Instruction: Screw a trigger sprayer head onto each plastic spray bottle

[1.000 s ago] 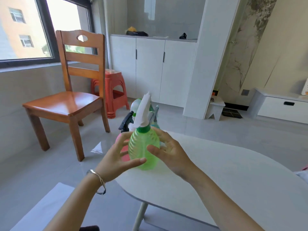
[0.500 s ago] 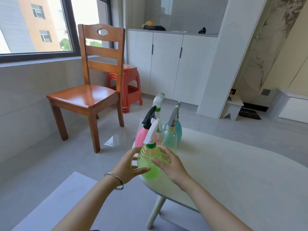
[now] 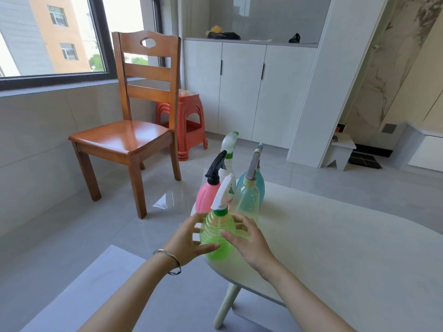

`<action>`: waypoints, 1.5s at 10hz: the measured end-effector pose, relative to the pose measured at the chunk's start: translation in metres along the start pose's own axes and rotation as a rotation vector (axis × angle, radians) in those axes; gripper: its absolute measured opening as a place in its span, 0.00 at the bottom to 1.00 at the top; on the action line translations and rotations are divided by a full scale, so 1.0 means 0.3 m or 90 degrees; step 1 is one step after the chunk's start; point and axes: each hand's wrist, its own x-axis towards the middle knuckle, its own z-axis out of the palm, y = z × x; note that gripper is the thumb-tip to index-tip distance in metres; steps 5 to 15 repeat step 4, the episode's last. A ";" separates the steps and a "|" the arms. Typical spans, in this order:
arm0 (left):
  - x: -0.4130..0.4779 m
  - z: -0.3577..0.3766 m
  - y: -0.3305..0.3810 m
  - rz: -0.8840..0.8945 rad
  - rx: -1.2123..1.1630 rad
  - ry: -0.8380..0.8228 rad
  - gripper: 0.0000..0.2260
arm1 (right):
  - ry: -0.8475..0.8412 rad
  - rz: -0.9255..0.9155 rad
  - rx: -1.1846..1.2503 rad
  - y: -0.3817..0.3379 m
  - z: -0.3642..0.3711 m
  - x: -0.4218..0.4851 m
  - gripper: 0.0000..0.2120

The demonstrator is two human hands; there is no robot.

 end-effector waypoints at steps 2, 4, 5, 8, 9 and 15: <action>0.006 -0.004 0.006 -0.010 0.002 -0.003 0.31 | 0.012 -0.012 0.003 -0.003 0.003 -0.003 0.20; -0.001 -0.028 0.027 -0.020 0.025 -0.014 0.34 | 0.045 -0.026 0.003 -0.003 0.004 -0.018 0.22; -0.001 -0.028 0.027 -0.020 0.025 -0.014 0.34 | 0.045 -0.026 0.003 -0.003 0.004 -0.018 0.22; -0.001 -0.028 0.027 -0.020 0.025 -0.014 0.34 | 0.045 -0.026 0.003 -0.003 0.004 -0.018 0.22; -0.001 -0.028 0.027 -0.020 0.025 -0.014 0.34 | 0.045 -0.026 0.003 -0.003 0.004 -0.018 0.22; -0.001 -0.028 0.027 -0.020 0.025 -0.014 0.34 | 0.045 -0.026 0.003 -0.003 0.004 -0.018 0.22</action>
